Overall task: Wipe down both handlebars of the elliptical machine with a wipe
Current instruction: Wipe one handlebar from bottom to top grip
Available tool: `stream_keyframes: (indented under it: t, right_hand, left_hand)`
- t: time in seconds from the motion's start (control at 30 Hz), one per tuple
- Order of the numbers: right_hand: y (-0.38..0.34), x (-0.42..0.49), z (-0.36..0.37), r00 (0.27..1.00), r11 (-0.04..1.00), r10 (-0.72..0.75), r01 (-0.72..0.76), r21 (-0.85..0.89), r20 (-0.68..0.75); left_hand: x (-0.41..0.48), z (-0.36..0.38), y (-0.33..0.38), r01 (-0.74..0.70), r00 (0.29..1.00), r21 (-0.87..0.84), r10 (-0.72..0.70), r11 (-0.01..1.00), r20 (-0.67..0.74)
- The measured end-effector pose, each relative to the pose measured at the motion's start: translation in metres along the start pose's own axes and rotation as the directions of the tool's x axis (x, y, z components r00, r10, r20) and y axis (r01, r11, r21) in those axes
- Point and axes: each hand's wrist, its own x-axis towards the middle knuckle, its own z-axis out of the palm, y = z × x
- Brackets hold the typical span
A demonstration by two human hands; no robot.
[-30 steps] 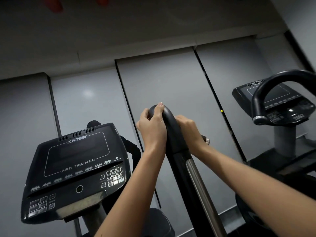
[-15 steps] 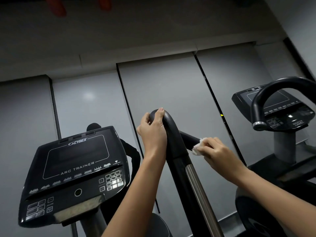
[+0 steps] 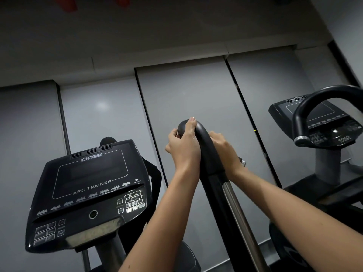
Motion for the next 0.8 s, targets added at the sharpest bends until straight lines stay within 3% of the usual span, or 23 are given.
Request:
stream_keyframes:
  t: [0.1, 0.27, 0.43, 0.5, 0.57, 0.63, 0.73, 0.8]
  right_hand:
    - [0.013, -0.008, -0.016, 0.994, 0.994, -0.087, 0.091, -0.053, 0.071]
    - [0.042, -0.052, -0.047, 0.988, 0.99, -0.008, 0.03, -0.139, 0.154]
    - [0.045, -0.064, -0.063, 0.982, 0.991, 0.113, -0.1, -0.087, 0.154]
    - [0.029, -0.039, -0.062, 0.982, 0.981, 0.188, -0.189, 0.029, 0.034]
    - [0.004, -0.002, -0.06, 0.955, 0.923, 0.288, -0.257, 0.288, -0.07]
    - [-0.024, 0.03, -0.058, 0.938, 0.822, 0.344, -0.282, 0.495, -0.038]
    - [-0.039, 0.036, -0.046, 0.927, 0.753, 0.373, -0.33, 0.568, 0.044]
    - [-0.034, 0.018, -0.037, 0.937, 0.824, 0.338, -0.342, 0.452, 0.091]
  left_hand:
    - [0.0, 0.0, -0.001, 0.011, 1.0, 0.026, -0.011, 1.0, -0.004]
    - [0.003, 0.0, -0.002, -0.038, 0.999, 0.043, 0.039, 0.998, -0.024]
    - [-0.002, 0.001, 0.0, -0.046, 0.998, 0.033, 0.047, 0.998, -0.032]
    - [-0.002, 0.001, 0.001, 0.022, 1.0, 0.038, -0.021, 0.999, -0.016]
    - [-0.001, -0.001, -0.001, 0.056, 0.998, 0.037, -0.057, 0.998, 0.011]
    - [0.001, 0.0, -0.001, 0.047, 0.999, 0.048, -0.048, 0.998, 0.019]
    - [0.004, 0.0, 0.001, 0.019, 1.0, 0.058, -0.02, 0.998, 0.017]
    - [0.002, 0.001, 0.001, 0.009, 1.0, 0.077, -0.01, 0.997, 0.01]
